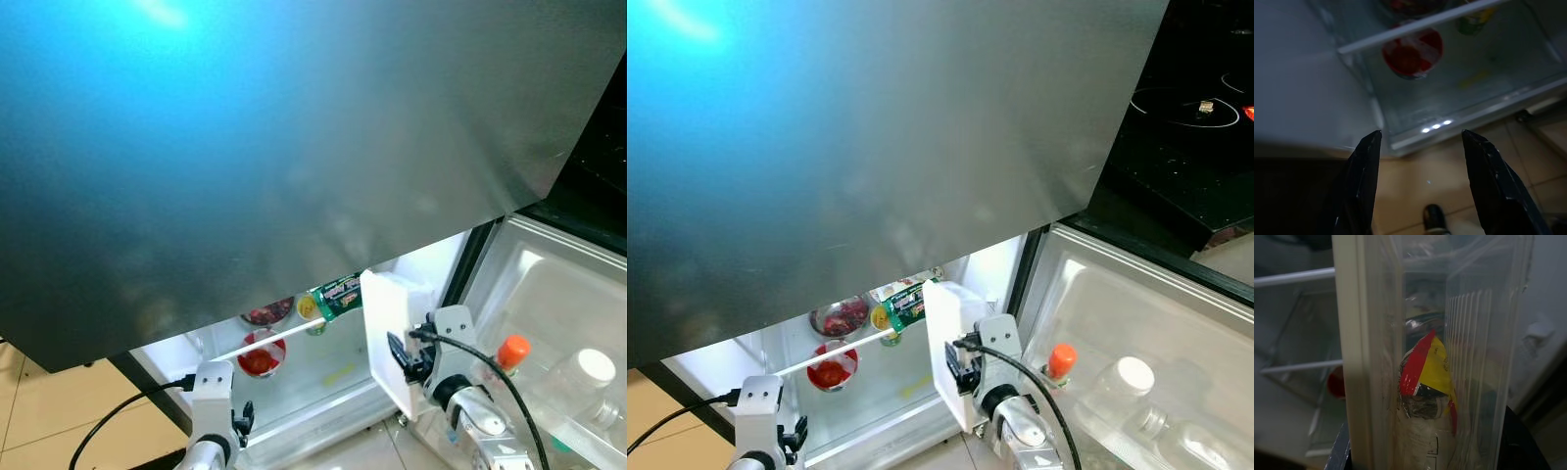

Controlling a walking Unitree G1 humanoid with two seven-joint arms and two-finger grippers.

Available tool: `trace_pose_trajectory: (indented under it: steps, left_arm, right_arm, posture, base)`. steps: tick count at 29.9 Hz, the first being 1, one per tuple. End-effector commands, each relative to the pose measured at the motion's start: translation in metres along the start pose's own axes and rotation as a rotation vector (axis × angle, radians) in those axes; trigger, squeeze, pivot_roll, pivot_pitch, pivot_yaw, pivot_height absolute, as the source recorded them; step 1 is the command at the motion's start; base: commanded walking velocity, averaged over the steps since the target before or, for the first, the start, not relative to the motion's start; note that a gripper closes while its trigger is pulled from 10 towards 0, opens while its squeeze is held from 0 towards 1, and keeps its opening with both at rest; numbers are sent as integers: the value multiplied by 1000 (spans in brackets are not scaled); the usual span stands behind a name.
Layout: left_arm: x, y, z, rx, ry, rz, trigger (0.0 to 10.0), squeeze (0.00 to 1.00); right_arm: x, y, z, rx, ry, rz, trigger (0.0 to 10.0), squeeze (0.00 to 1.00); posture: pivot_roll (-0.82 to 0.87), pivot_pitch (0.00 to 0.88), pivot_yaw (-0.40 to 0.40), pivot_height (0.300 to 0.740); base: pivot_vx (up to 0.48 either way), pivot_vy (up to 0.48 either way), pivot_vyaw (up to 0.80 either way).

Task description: Restocking fridge

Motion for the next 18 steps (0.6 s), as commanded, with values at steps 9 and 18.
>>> trace_pose_trajectory:
  steps: [9, 18]
  left_arm:
    - [-11, 46, -26, 110, 65, 111, 10000, 0]
    - [-9, 41, -26, 99, 51, 106, 10000, 0]
  right_arm:
    - [-3, -1, -2, 205, -12, -57, 10000, 0]
    - [-1, 0, -2, 192, 1, -52, 10000, 0]
  posture:
    - [-66, 138, 60, 736]
    - [-65, 138, 57, 713]
  base:
    - [0, 0, 0]
    - [0, 0, 0]
Point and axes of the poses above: a point about 5 cm out from each wrist's last joint towards the gripper, its own x axis pointing out of the wrist towards the gripper, its own z axis along the axis of the wrist's last joint, y = z × x, the point moved 3 cm from there along x, pointing out of the wrist towards the gripper, and after that the axes turned 12 degrees about -x, right-handed, at the moved point
